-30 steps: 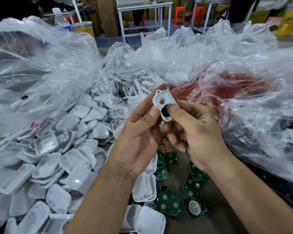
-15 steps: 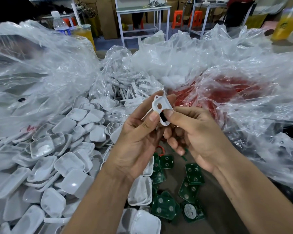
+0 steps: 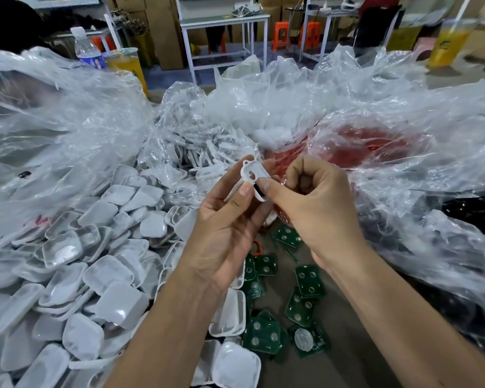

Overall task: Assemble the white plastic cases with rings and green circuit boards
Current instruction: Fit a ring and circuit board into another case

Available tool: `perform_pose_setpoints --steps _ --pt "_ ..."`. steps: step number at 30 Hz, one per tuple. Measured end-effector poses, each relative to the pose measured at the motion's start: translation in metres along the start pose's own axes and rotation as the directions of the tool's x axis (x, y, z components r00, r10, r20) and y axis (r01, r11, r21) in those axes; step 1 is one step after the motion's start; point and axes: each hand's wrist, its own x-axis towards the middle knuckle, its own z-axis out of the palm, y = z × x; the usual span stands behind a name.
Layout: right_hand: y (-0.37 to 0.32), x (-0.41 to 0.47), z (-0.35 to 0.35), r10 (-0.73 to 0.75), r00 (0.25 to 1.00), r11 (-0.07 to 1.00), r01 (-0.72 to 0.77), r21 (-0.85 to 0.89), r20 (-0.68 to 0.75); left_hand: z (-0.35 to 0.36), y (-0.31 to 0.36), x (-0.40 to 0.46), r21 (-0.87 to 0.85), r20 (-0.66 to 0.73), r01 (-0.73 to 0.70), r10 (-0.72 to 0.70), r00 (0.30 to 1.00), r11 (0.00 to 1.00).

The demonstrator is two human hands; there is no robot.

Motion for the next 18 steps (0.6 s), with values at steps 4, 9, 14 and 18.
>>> perform_pose_setpoints --steps 4,9,14,18 --pt "-0.030 0.018 -0.003 0.059 0.997 0.998 -0.058 -0.016 0.054 0.006 0.001 -0.001 -0.037 0.037 0.014 -0.012 0.999 0.999" --pt "-0.058 0.117 -0.021 -0.069 0.978 0.919 -0.014 -0.393 -0.196 0.028 -0.003 0.011 -0.236 0.075 0.053 -0.036 0.997 0.970" --pt "-0.035 0.235 -0.077 -0.121 0.924 0.576 -0.233 -0.783 -0.363 0.059 -0.011 0.040 -0.309 0.070 0.112 -0.095 0.993 0.944" --pt "0.004 0.276 -0.127 0.023 0.985 0.252 -0.173 -0.952 -0.173 0.057 -0.017 0.056 -0.342 0.083 0.132 -0.110 0.991 0.931"
